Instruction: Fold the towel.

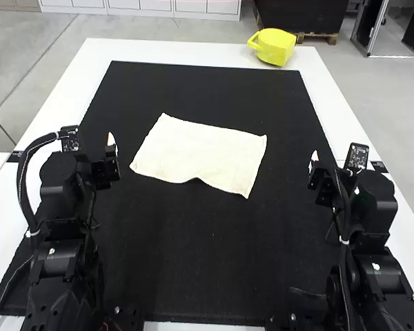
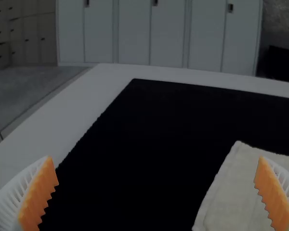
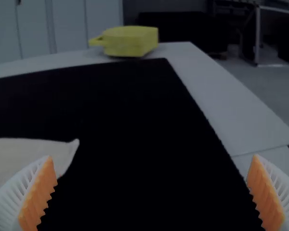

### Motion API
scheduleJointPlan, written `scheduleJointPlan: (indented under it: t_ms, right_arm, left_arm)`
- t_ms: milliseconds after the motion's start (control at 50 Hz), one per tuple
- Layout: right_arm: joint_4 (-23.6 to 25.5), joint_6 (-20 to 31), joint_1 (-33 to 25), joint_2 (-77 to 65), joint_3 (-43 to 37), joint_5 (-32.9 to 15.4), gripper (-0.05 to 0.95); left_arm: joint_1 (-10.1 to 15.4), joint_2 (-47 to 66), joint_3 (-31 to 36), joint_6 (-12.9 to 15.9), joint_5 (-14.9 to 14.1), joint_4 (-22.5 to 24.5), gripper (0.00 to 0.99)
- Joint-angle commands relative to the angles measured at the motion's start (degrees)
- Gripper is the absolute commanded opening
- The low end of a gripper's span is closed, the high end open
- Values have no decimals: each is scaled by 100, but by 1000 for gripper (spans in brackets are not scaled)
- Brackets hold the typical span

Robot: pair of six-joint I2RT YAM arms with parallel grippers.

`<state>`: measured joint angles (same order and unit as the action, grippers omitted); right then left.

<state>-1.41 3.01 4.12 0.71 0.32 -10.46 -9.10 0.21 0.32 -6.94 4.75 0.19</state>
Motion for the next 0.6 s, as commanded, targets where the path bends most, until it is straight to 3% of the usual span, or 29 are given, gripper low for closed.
scheduleJointPlan:
  t_ms: [0, 580]
  right_arm:
    - [-44, -46, 45, -62, -32, 44, 910]
    - [-44, -37, 45, -62, -32, 44, 910]
  left_arm:
    - [-30, -47, -23, -44, 61, 17, 962]
    - [-30, -47, -23, -44, 61, 25, 962]
